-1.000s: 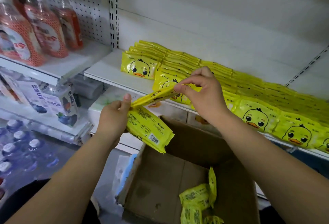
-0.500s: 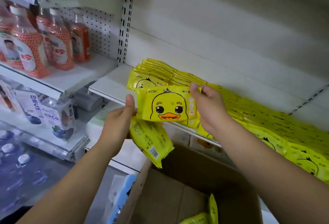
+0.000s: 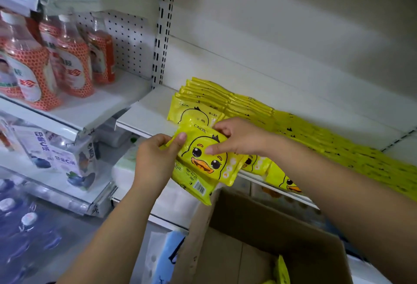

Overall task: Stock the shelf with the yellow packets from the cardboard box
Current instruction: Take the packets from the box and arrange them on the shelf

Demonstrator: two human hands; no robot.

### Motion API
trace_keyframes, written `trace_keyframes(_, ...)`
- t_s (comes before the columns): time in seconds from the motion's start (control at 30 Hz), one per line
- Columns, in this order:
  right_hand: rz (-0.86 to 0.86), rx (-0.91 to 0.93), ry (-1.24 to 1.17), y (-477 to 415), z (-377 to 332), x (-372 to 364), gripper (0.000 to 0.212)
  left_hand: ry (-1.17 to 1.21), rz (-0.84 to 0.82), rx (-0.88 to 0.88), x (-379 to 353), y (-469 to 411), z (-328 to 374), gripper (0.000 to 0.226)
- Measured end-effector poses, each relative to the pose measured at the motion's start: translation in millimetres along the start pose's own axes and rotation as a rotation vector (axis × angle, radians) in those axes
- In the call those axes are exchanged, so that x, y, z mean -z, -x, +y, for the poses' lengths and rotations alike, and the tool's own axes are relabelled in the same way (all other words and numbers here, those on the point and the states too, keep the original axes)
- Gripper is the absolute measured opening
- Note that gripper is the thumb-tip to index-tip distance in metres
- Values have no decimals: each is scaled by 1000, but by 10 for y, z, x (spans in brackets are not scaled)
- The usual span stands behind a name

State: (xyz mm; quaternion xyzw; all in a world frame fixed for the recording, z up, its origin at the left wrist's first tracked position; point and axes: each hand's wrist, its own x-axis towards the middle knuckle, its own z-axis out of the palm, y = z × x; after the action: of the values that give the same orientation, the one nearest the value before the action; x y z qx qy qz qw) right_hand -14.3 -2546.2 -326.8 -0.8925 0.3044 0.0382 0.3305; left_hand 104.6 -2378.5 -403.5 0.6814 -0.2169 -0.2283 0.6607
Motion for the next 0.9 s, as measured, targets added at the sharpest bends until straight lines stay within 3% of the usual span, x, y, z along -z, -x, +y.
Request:
trace_keyframes(0.1,45,25,72,-309,-102,96,53,-16,141,-16,95,-134,-35,35)
trace_keyframes(0.27,393,48,48,-811,-133,188,52,-50,341,31,257,-286,-126,14)
trace_keyframes(0.33,454,35,79,-998,-101,115,54,-82,346,27,289,-310,-160,13)
trace_keyframes(0.47,415,20,204,-1255,45,-116,53,-86,344,-1,301,-324,-200,12)
trace_keyframes(0.6,486,60,549,-1316,127,-250,52,-70,351,11,314,-336,-249,12)
trace_keyframes(0.7,572,91,687,-1301,113,-287,65,-69,344,9,316,-310,-279,12)
trace_keyframes(0.77,589,88,617,-1258,127,-311,69,-22,329,21,323,-296,-297,12)
trace_keyframes(0.9,673,196,208,-899,174,-411,52,139,264,93,313,-271,-301,12)
